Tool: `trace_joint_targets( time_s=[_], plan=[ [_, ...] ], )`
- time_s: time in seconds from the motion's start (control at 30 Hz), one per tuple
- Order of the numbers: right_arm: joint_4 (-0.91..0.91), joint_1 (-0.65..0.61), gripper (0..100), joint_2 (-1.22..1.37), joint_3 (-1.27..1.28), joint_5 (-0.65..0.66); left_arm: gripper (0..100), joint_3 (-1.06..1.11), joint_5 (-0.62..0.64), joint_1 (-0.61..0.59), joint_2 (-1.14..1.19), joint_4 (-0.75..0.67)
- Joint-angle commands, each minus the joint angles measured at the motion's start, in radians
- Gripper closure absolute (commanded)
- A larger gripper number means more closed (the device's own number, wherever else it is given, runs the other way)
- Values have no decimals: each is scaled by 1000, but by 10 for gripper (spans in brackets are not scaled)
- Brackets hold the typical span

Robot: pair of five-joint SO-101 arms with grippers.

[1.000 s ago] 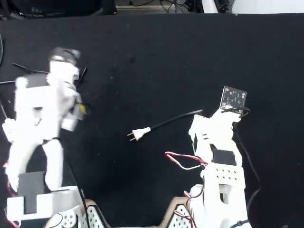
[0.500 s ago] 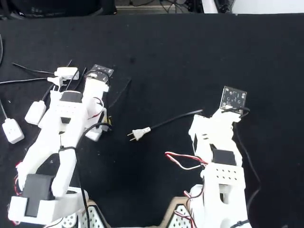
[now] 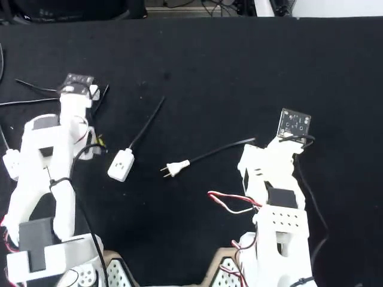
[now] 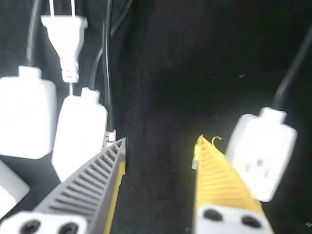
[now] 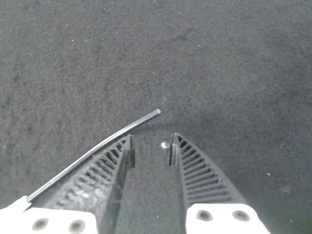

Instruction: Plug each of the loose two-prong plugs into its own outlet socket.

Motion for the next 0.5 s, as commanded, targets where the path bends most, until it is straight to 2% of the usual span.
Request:
trace_joint_targets(
  time_s=[0.0,0.07,0.27,0.47],
  plan=[
    [-21,-8,877,-27,-56,-6,776,77,-14,4,14,-107],
    [-21,-8,877,-27,-56,-6,777,93,-12,50,14,-98],
    [-21,-5,877,-27,-56,-6,777,56,-11,251,14,44],
    [-26,18,877,-27,-56,-6,777,44,-11,443,12,48]
  ],
)
